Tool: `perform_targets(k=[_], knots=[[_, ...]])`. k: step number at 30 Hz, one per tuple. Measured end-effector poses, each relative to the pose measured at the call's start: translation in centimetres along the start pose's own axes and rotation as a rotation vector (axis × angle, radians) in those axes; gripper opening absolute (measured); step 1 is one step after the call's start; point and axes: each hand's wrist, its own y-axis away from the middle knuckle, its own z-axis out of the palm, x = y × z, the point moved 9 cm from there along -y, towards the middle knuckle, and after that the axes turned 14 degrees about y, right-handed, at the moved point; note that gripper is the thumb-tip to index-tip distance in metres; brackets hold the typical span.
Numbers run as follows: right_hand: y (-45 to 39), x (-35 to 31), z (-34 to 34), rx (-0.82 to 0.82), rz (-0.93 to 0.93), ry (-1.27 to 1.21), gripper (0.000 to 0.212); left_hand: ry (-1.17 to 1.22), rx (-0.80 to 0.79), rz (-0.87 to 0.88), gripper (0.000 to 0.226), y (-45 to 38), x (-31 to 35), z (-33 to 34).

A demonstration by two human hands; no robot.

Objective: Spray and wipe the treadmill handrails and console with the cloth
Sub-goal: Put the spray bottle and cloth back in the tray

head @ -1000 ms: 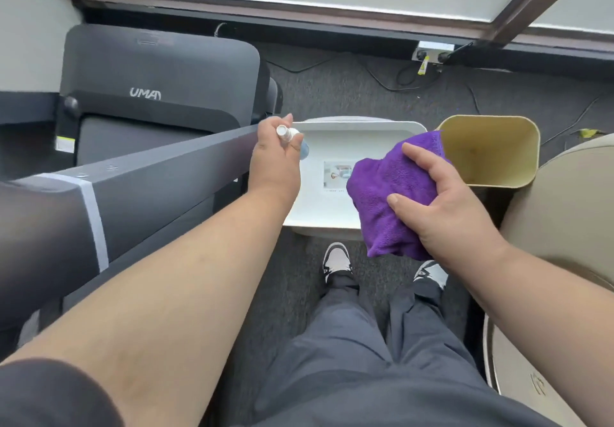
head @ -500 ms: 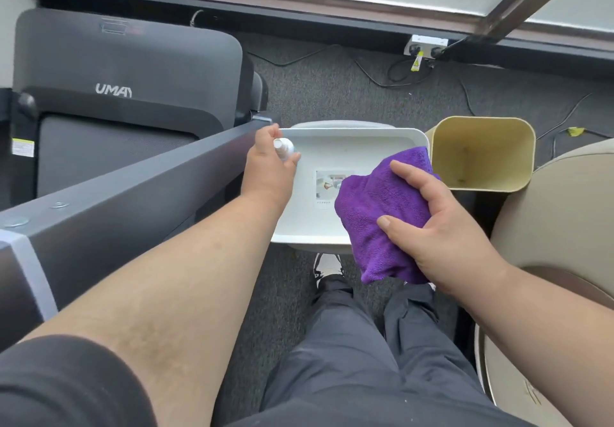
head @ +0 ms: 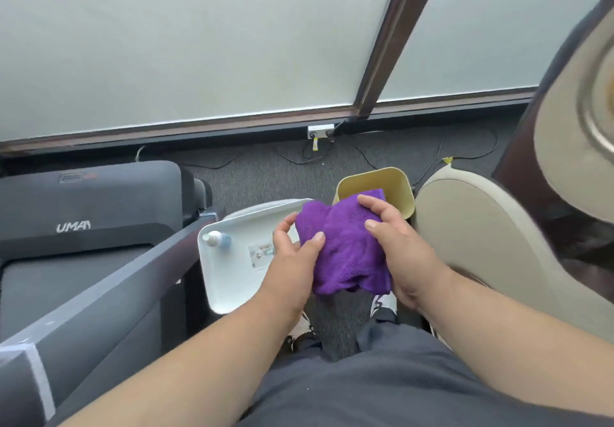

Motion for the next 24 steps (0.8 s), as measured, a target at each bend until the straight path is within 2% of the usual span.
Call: perform_targets(k=[2, 6, 11, 14, 18, 21, 24], knots=[[0.6, 0.3, -3.6, 0.043, 0.027, 0.040, 0.046, -0.165, -0.048, 0.020, 0.049, -0.6, 0.5, 2.8], [-0.2, 1.5, -10.9, 0.071, 0.076, 0.356, 0.059, -0.583, -0.186, 0.002, 0.056, -2.8, -2.3, 8.6], [-6.8, 4.7, -17.7, 0.035, 0.029, 0.836, 0.044, -0.845, -0.166, 0.003, 0.059, -9.0, -7.9, 13.4], [-11.7, 7.2, -20.1, 0.043, 0.008, 0.946, 0.037, -0.908, -0.089, -0.038, 0.067, -13.5, -11.2, 14.4], [-18.1, 9.9, -21.6, 0.064, -0.044, 1.021, 0.038, -0.967, -0.027, -0.037, 0.073, -19.4, -13.5, 14.4], [-21.8, 11.3, -22.2, 0.062, -0.062, 1.028, 0.044, -0.955, 0.008, -0.042, 0.077, -22.8, -14.5, 13.8], [-23.7, 13.3, -23.1, -0.014, 0.040, 1.064, 0.058, -0.893, 0.028, -0.128, 0.084, -24.7, -15.7, 12.7]])
